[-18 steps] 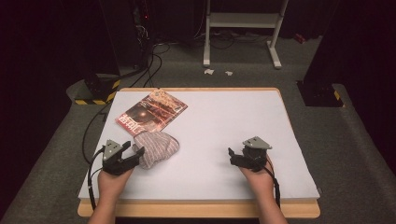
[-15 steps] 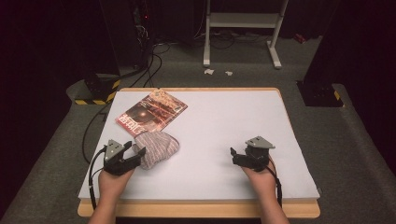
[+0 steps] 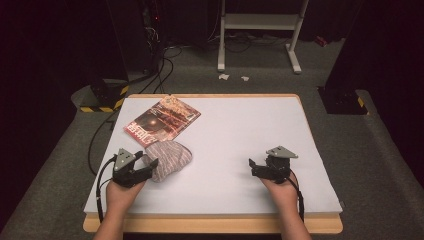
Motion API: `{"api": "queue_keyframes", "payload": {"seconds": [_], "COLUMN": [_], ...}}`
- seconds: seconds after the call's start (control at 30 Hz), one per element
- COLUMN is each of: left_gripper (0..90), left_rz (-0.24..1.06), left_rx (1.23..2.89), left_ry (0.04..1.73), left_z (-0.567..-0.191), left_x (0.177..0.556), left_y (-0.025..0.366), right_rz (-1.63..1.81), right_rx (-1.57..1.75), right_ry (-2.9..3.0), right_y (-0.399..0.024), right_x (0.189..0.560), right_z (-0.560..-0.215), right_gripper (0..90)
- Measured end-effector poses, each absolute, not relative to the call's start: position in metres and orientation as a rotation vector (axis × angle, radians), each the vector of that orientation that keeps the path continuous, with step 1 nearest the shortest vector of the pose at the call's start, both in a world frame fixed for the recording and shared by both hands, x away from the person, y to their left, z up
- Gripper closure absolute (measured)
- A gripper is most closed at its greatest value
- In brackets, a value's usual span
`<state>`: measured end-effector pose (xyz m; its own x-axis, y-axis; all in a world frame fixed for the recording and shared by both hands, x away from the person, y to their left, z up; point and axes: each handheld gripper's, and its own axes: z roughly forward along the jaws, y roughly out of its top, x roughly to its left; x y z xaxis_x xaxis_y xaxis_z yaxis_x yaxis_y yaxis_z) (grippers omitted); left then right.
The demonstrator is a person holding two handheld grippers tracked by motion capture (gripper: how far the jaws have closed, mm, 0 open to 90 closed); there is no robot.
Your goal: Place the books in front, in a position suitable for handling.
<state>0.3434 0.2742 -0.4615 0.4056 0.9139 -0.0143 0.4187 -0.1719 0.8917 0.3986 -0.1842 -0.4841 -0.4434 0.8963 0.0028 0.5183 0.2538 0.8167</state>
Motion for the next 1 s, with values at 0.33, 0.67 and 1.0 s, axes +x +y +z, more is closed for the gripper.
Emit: {"api": "queue_keyframes", "payload": {"seconds": [0.33, 0.67, 1.0], "left_gripper": [25.5, 18.4, 16.7], "left_rz": [0.712, 0.648, 0.565], "left_rx": [1.758, 1.85, 1.987], "left_ry": [1.074, 1.148, 1.225], "left_z": [-0.446, -0.47, -0.497], "left_x": [0.339, 0.358, 0.371], "left_y": [0.263, 0.26, 0.262], "right_rz": [1.079, 1.073, 1.064], "right_rx": [1.302, 1.307, 1.315], "right_ry": [2.063, 2.065, 2.072], "right_y": [-0.188, -0.189, -0.187], "right_x": [0.395, 0.39, 0.391], "right_z": [-0.485, -0.486, -0.488], "right_gripper": [10.6, 10.8, 10.9]}}
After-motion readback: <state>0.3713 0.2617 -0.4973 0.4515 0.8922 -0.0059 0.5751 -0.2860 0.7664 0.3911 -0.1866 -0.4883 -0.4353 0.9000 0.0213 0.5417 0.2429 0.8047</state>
